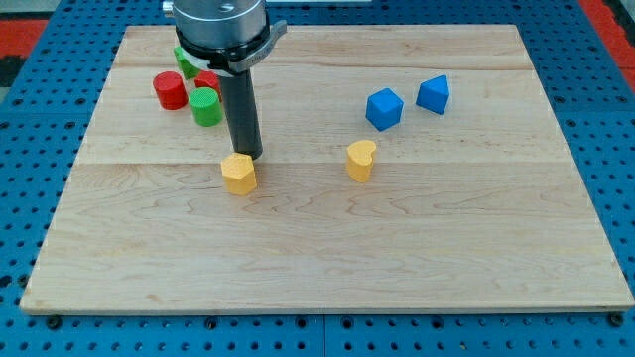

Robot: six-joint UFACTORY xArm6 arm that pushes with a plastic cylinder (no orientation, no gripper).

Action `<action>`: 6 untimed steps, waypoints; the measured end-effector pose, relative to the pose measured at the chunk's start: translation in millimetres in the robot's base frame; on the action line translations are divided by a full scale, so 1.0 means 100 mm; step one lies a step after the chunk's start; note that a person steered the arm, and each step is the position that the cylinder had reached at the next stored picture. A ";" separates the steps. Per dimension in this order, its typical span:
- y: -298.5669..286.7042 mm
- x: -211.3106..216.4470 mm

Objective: Push the yellow heart to the right of the yellow hexagon

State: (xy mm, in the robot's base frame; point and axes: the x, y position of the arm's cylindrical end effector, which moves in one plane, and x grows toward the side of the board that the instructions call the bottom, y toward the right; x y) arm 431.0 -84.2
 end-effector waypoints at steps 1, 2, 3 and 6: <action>0.10 -0.01; 0.84 -0.13; 1.00 -0.15; 1.42 0.18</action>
